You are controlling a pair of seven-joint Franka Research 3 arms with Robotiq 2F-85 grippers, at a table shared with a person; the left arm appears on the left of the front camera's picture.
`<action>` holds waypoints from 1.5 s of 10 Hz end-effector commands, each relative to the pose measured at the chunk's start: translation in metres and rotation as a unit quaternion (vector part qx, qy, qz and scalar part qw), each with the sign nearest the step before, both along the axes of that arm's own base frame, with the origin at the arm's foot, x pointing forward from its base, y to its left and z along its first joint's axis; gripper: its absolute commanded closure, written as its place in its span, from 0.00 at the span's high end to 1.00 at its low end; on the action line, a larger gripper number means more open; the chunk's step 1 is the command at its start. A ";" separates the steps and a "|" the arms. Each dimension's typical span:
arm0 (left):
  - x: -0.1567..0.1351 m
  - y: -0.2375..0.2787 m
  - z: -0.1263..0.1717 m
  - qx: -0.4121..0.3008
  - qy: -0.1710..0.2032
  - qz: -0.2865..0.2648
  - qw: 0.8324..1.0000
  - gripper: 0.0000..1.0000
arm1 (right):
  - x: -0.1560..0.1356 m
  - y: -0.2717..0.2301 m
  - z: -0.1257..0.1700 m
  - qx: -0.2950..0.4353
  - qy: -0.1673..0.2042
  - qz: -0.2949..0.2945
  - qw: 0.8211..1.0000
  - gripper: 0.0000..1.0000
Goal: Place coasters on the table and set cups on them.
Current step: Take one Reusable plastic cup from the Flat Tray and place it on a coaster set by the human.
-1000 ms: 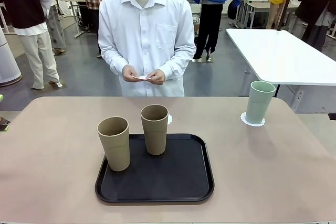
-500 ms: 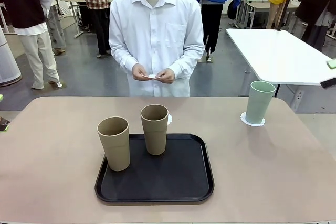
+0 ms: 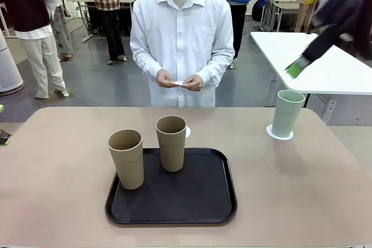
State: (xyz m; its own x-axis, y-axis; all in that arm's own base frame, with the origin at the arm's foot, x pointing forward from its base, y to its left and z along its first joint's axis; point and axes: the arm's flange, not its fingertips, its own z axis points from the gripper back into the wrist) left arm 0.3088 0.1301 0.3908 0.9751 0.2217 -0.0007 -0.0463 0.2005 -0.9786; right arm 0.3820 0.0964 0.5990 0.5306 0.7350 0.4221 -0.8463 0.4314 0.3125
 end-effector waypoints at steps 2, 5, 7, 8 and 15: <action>0.000 0.001 0.001 -0.006 -0.006 0.002 1.000 1.00 | 0.011 0.082 -0.074 -0.105 -0.046 0.041 0.993 1.00; 0.000 0.001 0.001 -0.006 -0.006 0.002 1.000 1.00 | 0.034 0.122 -0.125 -0.121 -0.054 0.063 0.989 1.00; 0.000 0.001 0.001 -0.006 -0.006 0.002 1.000 1.00 | 0.039 0.127 -0.143 -0.118 -0.045 0.071 0.989 1.00; 0.000 0.001 0.001 -0.006 -0.006 0.002 1.000 1.00 | 0.030 0.127 -0.136 -0.115 -0.050 0.073 0.989 1.00; 0.000 0.001 0.001 -0.006 -0.006 0.002 1.000 1.00 | 0.040 0.090 -0.170 0.106 -0.095 0.098 0.985 1.00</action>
State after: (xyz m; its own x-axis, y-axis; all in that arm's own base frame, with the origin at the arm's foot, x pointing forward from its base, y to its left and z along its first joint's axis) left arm 0.3088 0.1303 0.3908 0.9750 0.2223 -0.0006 -0.0462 0.2003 -0.9786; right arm 0.4232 0.2041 0.4534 0.3364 0.8147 0.4723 -0.9417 0.2946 0.1626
